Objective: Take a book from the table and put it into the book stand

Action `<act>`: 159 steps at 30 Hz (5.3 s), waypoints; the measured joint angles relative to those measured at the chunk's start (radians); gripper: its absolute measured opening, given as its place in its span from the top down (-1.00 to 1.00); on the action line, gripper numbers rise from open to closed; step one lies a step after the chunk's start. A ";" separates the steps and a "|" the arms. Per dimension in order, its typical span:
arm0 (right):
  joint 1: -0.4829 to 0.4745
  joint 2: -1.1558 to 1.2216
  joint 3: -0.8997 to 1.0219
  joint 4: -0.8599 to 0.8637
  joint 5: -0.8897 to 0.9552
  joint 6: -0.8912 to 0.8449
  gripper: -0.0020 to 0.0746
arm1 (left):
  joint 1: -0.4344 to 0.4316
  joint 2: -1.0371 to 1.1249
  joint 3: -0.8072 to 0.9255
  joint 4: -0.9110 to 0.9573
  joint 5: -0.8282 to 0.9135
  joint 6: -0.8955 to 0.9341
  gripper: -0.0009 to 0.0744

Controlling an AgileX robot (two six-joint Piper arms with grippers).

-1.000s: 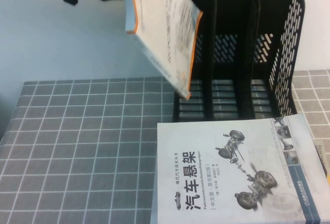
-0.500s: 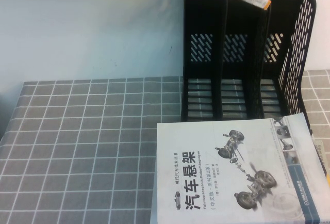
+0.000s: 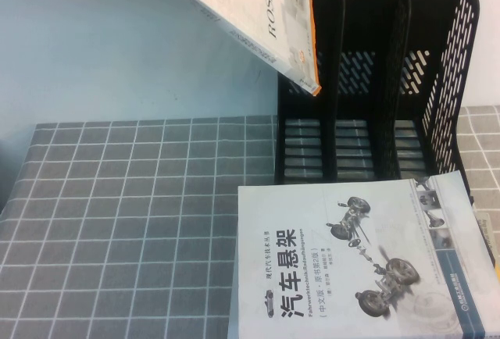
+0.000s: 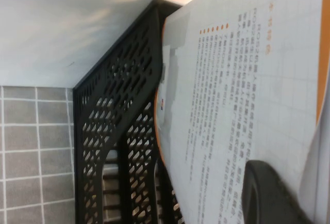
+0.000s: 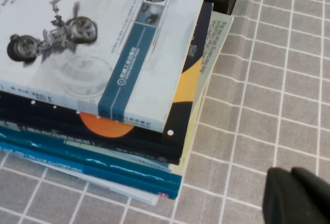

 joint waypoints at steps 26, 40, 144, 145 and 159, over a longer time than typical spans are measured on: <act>0.000 0.000 0.000 0.002 0.009 0.005 0.96 | -0.101 0.212 0.000 0.131 0.000 0.036 0.70; 0.000 0.000 0.000 0.012 0.013 0.005 0.96 | -0.139 0.308 0.000 0.192 0.000 0.068 0.70; 0.000 -0.259 0.240 0.255 -0.343 -0.246 0.96 | -0.208 -1.420 1.409 -0.313 -0.256 1.143 0.98; 0.000 -0.259 0.240 0.255 -0.343 -0.246 0.96 | -0.196 -1.462 1.440 -0.317 -0.256 1.143 0.98; 0.000 -0.259 0.240 0.255 -0.345 -0.246 0.96 | 0.124 -1.861 2.077 -0.536 -0.752 1.356 0.98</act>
